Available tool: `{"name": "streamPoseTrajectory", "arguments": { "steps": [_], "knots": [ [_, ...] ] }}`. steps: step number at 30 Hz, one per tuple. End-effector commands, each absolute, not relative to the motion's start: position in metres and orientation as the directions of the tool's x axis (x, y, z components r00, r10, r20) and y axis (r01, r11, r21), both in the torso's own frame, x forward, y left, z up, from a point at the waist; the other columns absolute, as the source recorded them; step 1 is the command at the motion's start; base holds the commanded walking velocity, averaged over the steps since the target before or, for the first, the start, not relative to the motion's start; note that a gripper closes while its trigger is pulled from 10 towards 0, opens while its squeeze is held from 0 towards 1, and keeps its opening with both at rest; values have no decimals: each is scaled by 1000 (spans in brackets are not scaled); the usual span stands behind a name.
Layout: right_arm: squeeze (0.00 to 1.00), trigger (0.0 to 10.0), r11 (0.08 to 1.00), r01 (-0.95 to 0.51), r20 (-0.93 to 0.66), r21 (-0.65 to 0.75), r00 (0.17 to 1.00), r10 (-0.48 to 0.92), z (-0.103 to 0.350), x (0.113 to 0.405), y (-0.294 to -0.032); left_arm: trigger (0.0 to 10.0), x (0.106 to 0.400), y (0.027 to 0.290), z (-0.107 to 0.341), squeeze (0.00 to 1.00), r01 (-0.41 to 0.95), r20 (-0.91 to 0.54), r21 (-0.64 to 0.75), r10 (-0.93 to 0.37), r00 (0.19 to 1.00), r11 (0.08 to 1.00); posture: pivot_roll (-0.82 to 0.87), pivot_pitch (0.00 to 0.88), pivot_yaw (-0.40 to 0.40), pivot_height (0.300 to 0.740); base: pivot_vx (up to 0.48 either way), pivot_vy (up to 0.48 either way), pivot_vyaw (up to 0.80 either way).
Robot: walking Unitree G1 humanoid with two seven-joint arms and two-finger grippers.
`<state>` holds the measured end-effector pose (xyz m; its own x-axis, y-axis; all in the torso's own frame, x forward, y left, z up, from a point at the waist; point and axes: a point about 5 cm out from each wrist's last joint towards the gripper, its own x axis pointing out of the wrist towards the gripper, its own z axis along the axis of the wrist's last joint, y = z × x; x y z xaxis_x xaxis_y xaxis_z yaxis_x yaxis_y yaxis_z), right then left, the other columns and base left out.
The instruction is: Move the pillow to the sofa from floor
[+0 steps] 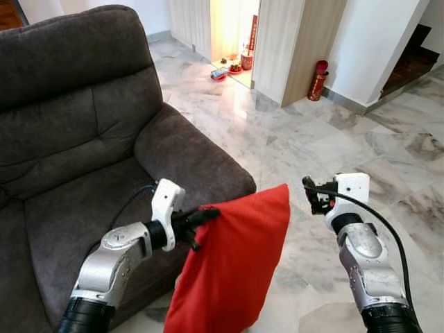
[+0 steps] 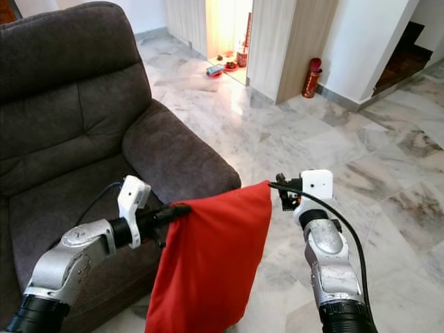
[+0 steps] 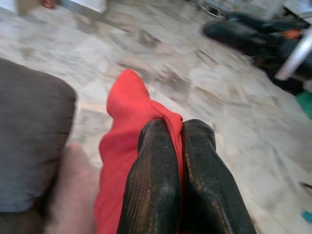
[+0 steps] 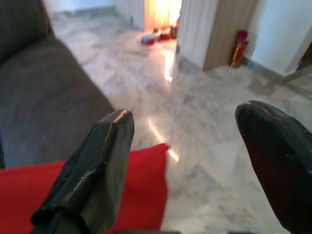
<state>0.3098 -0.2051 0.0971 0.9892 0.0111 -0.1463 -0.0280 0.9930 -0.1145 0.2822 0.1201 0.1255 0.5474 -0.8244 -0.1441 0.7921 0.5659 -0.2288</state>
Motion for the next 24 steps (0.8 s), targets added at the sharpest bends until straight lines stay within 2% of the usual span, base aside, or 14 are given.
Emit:
{"name": "streamPoseTrajectory", "arguments": {
  "steps": [1, 8, 11, 15, 20, 24],
  "knots": [
    [0, 10000, 989, -33, -193, -144, 981, 4, 90, 306, -208, 10000, 280, 114, 152, 0, 847, -45, -173, -863, 503, 503, -21, 0, -36, 736, 0, 0, 0],
    [0, 10000, 988, -30, -237, -152, 971, -7, 85, 306, -212, 10000, 274, 112, 149, 0, 870, -93, -178, -888, 450, 460, -19, 0, -41, 736, 0, 0, 0],
    [0, 10000, 979, -59, -266, -193, 964, 5, 84, 306, -215, 10000, 261, 111, 144, 0, 912, -165, -168, -923, 348, 374, -20, 0, -42, 736, 0, 0, 0],
    [0, 10000, 967, -82, -274, -241, 962, 13, 86, 307, -216, 10000, 257, 113, 142, 0, 925, -195, -160, -930, 313, 345, -18, 0, -45, 736, 0, 0, 0],
    [0, 10000, 926, -173, -342, -336, 938, 51, 86, 310, -217, 10000, 245, 111, 148, 0, 957, -210, -163, -956, 204, 240, -19, 0, -42, 736, 0, 0, 0],
    [0, 10000, 899, -220, -374, -379, 925, 69, 84, 311, -217, 10000, 244, 110, 150, 0, 961, -212, -154, -958, 193, 228, -16, 0, -39, 736, 0, 0, 0]
  ]
}}
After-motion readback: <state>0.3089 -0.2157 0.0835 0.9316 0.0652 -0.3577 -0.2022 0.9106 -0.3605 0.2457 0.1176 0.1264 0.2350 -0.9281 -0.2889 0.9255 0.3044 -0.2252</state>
